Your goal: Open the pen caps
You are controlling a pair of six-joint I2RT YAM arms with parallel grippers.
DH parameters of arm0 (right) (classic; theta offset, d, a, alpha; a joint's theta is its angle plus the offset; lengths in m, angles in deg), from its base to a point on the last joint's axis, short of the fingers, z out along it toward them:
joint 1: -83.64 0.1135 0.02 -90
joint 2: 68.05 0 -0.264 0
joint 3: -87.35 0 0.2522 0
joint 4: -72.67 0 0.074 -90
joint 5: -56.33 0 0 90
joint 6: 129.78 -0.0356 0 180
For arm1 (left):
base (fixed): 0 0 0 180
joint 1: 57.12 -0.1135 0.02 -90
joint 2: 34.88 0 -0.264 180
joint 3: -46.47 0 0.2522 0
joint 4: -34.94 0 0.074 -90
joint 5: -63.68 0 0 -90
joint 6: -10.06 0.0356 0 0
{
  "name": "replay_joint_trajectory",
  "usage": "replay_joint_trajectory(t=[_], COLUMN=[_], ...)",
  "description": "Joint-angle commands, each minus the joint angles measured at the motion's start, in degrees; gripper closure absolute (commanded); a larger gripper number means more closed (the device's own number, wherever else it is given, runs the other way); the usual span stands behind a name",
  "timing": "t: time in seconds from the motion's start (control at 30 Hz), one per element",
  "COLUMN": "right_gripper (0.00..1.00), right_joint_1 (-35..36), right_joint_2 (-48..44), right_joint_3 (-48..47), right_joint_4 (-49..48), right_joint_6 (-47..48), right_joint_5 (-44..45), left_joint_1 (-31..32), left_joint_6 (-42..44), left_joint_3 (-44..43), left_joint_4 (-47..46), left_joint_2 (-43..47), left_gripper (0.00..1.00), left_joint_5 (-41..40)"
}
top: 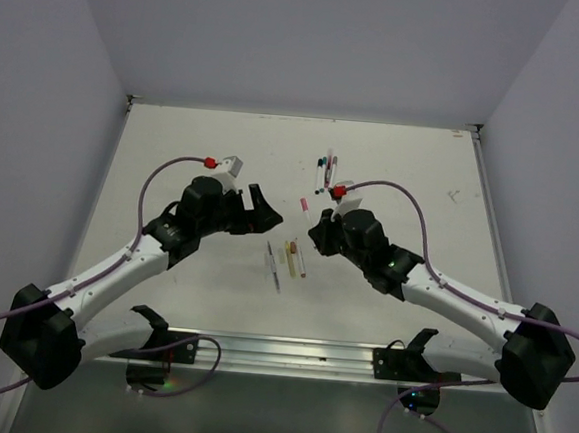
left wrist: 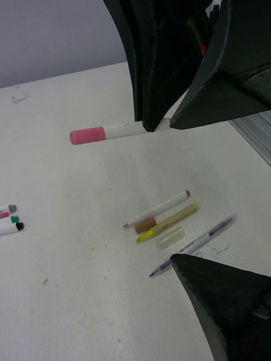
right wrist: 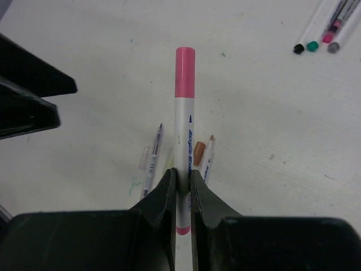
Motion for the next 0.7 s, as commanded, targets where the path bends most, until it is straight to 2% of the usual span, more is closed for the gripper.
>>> replay_joint_trajectory(t=[0.0,0.13,0.43,0.67], right_gripper=[1.00,1.00,1.00,1.00], right_joint_1=[3.82,7.43,10.87,11.48], right_joint_2=[-2.63,-3.34,-2.20,-1.06], right_joint_3=[2.82,3.18,2.83,2.65], right_joint_4=[-7.01,-8.86,-11.50,-12.64], right_joint_6=[-1.43,-1.17,-0.73,-0.46], right_joint_5=[0.17,1.14,2.11,2.55], left_joint_1=[3.98,6.19,8.65,9.00], left_joint_6=[-5.36,-8.00,-10.47,-11.08], left_joint_3=[-2.25,-2.95,-5.85,-5.94], left_joint_4=[-5.51,-9.55,-11.05,-11.05], left_joint_2=[-0.76,-1.72,-7.09,-8.06], left_gripper=[0.07,0.16,0.33,0.57], left_joint_5=[-3.55,-8.37,-10.94,-12.52])
